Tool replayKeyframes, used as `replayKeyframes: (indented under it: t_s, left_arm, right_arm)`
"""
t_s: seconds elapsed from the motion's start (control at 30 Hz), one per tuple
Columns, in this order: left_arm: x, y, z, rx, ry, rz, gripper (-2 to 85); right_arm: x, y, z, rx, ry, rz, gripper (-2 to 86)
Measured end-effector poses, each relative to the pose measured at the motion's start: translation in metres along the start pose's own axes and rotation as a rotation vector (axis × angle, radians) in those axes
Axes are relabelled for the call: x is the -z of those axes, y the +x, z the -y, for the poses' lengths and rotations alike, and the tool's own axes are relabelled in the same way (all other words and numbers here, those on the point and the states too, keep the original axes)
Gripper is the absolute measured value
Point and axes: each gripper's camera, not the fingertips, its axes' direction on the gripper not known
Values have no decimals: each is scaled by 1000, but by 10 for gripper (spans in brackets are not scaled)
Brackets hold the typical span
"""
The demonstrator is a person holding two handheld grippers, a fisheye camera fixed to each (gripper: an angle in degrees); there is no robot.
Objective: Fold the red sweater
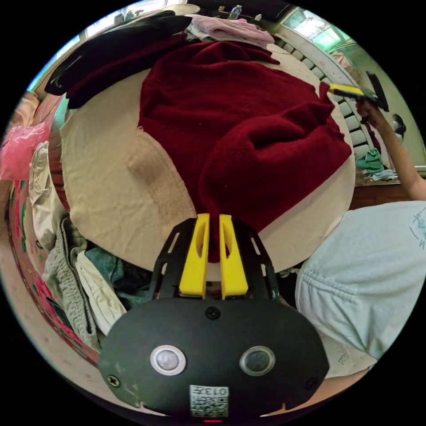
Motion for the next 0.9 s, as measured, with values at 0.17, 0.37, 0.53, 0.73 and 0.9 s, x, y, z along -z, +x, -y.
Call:
replayKeyframes:
  t_s: [0.17, 0.37, 0.53, 0.73, 0.9]
  left_arm:
    - [-14, 9, -7, 48, -23, -1, 45]
    - [5, 15, -37, 175, 49, 20, 26]
    - [34, 66, -20, 39, 218, 8, 5]
    - [-37, 157, 50, -245, 81, -6, 0]
    - [-66, 165, 47, -153, 75, 19, 0]
  right_arm:
    - [51, 50, 22, -128, 229, -89, 13]
    - [-47, 97, 3, -275, -32, -18, 12]
    - [-23, 105, -8, -322, 91, 22, 11]
    - [77, 79, 20, -190, 339, 10, 11]
    - [135, 62, 17, -107, 487, -7, 12]
